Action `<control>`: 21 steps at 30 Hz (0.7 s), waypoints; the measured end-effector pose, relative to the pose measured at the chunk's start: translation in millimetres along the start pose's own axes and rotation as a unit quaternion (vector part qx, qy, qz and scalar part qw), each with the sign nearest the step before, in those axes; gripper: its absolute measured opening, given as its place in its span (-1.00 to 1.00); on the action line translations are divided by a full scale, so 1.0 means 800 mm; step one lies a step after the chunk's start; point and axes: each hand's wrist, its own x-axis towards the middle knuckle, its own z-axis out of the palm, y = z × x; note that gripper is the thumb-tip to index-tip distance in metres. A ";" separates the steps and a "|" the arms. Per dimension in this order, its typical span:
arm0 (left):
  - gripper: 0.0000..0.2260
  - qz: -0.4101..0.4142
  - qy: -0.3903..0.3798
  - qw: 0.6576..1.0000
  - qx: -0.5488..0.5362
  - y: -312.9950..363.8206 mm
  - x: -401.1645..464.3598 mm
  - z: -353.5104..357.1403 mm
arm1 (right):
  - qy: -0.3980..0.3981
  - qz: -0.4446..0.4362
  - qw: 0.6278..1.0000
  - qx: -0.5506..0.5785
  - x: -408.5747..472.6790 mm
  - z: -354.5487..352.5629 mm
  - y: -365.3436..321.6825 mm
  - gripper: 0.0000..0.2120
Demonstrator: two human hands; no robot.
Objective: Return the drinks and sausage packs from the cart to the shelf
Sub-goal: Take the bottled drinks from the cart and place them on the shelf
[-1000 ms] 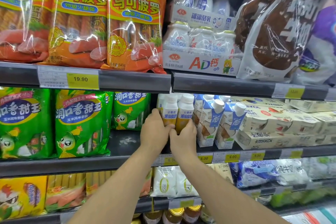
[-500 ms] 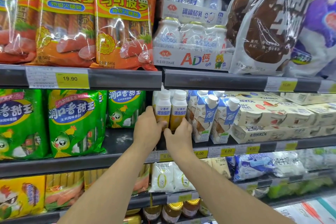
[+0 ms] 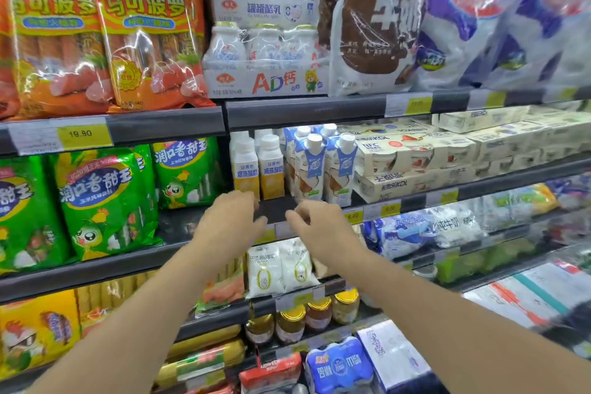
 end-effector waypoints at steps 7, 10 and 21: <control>-0.59 0.206 -0.148 0.959 0.128 0.195 -0.035 0.030 | 0.011 0.063 0.958 -0.281 -0.093 -0.146 0.172 -0.67; -0.61 0.242 -0.173 0.946 0.125 0.291 -0.049 0.073 | 0.007 0.112 0.941 -0.320 -0.168 -0.217 0.249 -0.59; -0.56 0.388 -0.225 0.884 0.132 0.600 -0.148 0.177 | 0.045 0.279 0.893 -0.350 -0.428 -0.416 0.438 -0.50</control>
